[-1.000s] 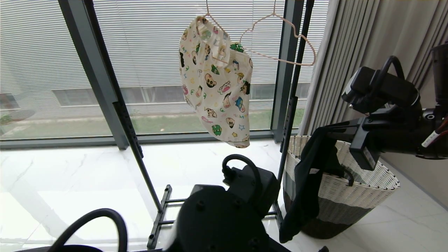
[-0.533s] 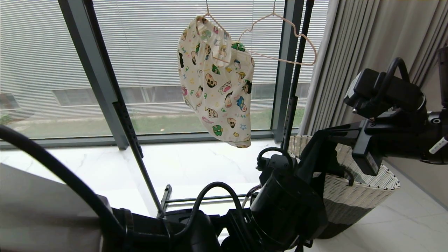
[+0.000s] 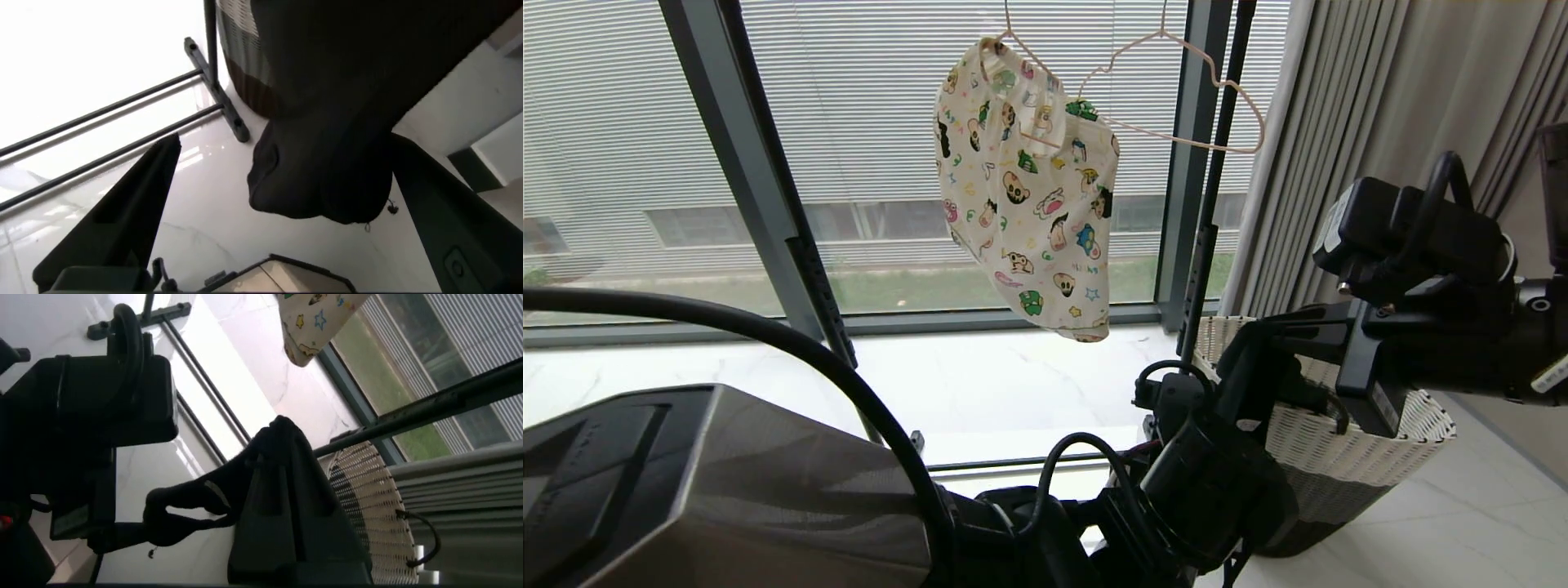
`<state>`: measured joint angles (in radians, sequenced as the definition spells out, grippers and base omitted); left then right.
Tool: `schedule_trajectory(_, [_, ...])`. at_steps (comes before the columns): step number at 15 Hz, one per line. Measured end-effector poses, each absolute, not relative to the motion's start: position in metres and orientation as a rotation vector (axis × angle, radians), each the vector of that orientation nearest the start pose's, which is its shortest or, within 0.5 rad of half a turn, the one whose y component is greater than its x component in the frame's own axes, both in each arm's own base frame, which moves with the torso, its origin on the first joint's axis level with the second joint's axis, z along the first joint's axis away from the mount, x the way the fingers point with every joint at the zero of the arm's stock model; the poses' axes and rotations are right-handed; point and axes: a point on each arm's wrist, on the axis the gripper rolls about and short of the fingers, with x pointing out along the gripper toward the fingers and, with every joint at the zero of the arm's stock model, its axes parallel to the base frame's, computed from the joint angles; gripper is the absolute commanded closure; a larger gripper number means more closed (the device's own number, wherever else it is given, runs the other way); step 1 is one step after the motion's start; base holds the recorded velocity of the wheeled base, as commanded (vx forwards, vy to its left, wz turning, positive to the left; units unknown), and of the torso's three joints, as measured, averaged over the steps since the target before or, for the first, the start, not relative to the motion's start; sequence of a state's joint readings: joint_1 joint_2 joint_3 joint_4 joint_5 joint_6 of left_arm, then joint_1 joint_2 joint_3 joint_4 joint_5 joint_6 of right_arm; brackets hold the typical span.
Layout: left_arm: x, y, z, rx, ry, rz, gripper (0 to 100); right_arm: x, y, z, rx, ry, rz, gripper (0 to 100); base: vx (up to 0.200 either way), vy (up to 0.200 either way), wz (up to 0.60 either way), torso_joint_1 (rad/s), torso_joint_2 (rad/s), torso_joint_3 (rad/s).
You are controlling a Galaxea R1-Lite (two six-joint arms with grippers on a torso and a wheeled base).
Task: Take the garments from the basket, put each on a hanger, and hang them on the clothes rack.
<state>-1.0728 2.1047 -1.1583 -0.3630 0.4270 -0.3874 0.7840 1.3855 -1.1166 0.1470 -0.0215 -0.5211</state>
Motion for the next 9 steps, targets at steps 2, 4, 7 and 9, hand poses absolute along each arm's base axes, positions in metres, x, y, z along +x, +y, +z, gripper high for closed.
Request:
schedule_trajectory(2, [0.21, -0.35, 0.1, 0.037, 0.526, -0.474, 0, 0.157, 0.161, 0.281, -0.657, 0.179, 0.856, 100, 0.0, 0.0, 0.0, 0.0, 0.0, 0.0])
schedule_trajectory(4, [0.214, -0.351, 0.093, 0.047, 0.535, -0.461, 0, 0.156, 0.161, 0.281, -0.658, 0.179, 0.859, 100, 0.0, 0.0, 0.0, 0.0, 0.0, 0.0])
schedule_trajectory(7, [0.217, -0.351, 0.083, 0.064, 0.548, -0.437, 100, 0.154, 0.16, 0.282, -0.655, 0.173, 0.858, 100, 0.0, 0.0, 0.0, 0.0, 0.0, 0.0])
schedule_trajectory(9, [0.218, -0.352, 0.077, 0.073, 0.556, -0.428, 100, 0.153, 0.158, 0.283, -0.652, 0.168, 0.857, 100, 0.0, 0.0, 0.0, 0.0, 0.0, 0.0])
